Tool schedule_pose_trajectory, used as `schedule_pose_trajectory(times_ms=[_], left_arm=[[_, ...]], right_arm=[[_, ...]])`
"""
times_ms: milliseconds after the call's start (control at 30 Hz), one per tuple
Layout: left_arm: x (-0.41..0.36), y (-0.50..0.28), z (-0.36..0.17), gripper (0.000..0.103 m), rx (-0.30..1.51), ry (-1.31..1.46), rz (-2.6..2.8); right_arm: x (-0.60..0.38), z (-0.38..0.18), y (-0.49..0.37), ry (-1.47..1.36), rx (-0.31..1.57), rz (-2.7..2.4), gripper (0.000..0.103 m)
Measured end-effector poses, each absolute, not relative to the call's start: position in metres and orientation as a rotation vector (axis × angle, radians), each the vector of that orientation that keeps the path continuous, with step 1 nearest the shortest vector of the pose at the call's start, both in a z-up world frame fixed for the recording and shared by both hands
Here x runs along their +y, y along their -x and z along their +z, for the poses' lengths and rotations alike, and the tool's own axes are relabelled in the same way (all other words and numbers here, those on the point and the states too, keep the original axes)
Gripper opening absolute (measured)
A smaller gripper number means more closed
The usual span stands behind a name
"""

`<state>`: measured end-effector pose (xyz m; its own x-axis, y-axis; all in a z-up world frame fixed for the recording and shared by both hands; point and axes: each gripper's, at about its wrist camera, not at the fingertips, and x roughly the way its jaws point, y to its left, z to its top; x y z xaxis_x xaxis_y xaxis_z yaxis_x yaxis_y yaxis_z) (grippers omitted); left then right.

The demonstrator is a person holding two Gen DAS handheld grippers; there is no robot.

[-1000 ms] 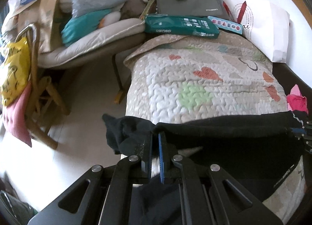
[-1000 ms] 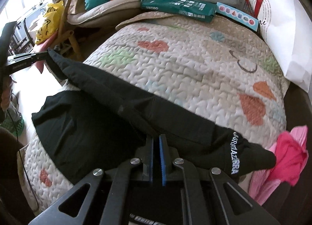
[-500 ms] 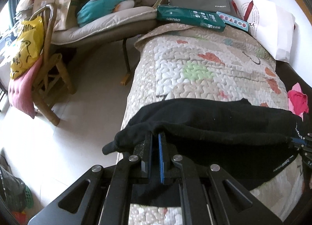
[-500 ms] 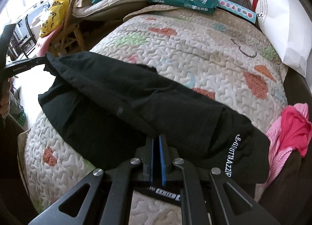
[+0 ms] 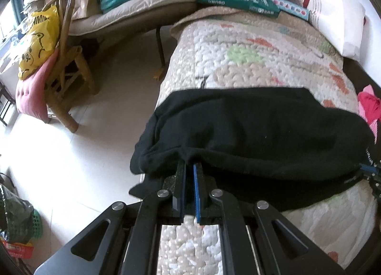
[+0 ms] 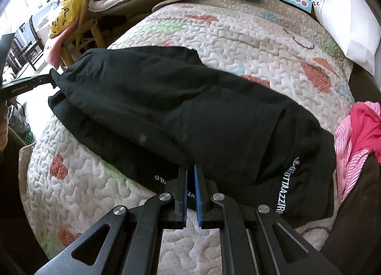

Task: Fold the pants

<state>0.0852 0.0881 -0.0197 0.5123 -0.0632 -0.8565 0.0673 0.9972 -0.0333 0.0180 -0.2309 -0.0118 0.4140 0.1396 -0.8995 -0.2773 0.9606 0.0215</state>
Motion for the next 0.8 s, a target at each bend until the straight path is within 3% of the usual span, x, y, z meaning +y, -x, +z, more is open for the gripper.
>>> schedule_pose_trajectory(times_ms=[433, 600, 667, 767, 800], left_arm=[[0.093, -0.066, -0.048, 0.011, 1.166, -0.015, -0.011], [0.106, -0.053, -0.042, 0.026, 1.153, 0.085, 0.007], [0.111, -0.047, -0.036, 0.027, 1.122, 0.123, 0.021], [0.122, -0.043, -0.028, 0.028, 1.076, 0.187, 0.052], [0.126, -0.043, -0.026, 0.028, 1.066, 0.213, 0.068]], right_arm=[[-0.233, -0.022, -0.008, 0.133, 1.148, 0.253, 0.006], [-0.231, -0.025, -0.007, 0.147, 1.162, 0.258, 0.009], [-0.229, -0.025, -0.007, 0.156, 1.168, 0.257, 0.011], [-0.227, -0.027, -0.004, 0.183, 1.175, 0.242, 0.023], [-0.227, -0.028, -0.003, 0.192, 1.181, 0.236, 0.037]])
